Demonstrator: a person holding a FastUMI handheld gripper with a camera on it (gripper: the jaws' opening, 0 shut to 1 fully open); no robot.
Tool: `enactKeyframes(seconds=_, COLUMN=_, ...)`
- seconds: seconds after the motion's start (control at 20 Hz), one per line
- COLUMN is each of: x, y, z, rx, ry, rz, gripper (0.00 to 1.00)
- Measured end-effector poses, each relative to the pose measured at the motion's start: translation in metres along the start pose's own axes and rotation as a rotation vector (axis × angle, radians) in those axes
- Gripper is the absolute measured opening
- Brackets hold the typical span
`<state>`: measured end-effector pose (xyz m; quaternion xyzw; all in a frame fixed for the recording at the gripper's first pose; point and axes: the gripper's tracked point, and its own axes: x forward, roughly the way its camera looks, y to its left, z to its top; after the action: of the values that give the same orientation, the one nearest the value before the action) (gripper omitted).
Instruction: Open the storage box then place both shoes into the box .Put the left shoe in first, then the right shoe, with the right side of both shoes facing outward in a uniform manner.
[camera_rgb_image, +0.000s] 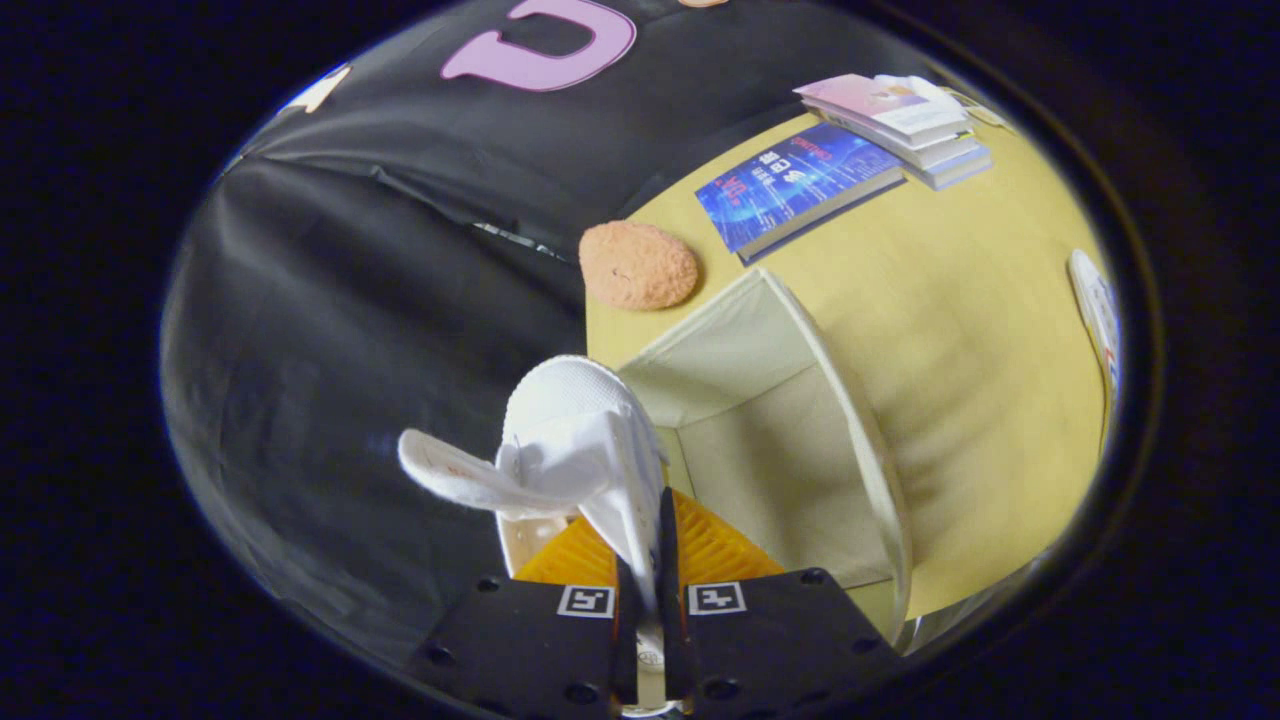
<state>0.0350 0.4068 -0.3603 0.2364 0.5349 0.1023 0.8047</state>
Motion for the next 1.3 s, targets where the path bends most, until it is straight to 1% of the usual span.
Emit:
enactKeyframes(seconds=0.15, x=0.019, y=-0.013, z=0.001, rx=-0.025, ry=-0.038, rz=-0.080, gripper=0.13)
enactKeyframes(seconds=0.2, x=0.026, y=-0.011, z=-0.002, rx=-0.033, ry=-0.046, rz=-0.097, gripper=0.13)
enactKeyframes(seconds=0.3, x=0.032, y=-0.010, z=0.001, rx=-0.051, ry=-0.059, rz=-0.099, gripper=0.13)
enactKeyframes(seconds=0.55, x=0.034, y=0.007, z=-0.018, rx=-0.057, ry=0.038, rz=-0.006, gripper=0.49)
enactKeyframes(seconds=0.6, x=0.029, y=0.013, z=-0.018, rx=-0.056, ry=0.034, rz=0.028, gripper=0.56)
enactKeyframes(seconds=0.7, x=0.015, y=0.023, z=-0.008, rx=-0.059, ry=0.010, rz=0.071, gripper=0.71)
enactKeyframes(seconds=0.9, x=-0.022, y=0.027, z=0.020, rx=-0.062, ry=-0.038, rz=0.123, gripper=1.00)
enactKeyframes(seconds=1.1, x=-0.073, y=0.008, z=0.052, rx=-0.084, ry=-0.091, rz=0.153, gripper=1.00)
enactKeyframes(seconds=1.2, x=-0.098, y=-0.010, z=0.067, rx=-0.101, ry=-0.121, rz=0.147, gripper=1.00)
enactKeyframes(seconds=1.3, x=-0.121, y=-0.040, z=0.078, rx=-0.117, ry=-0.152, rz=0.130, gripper=1.00)
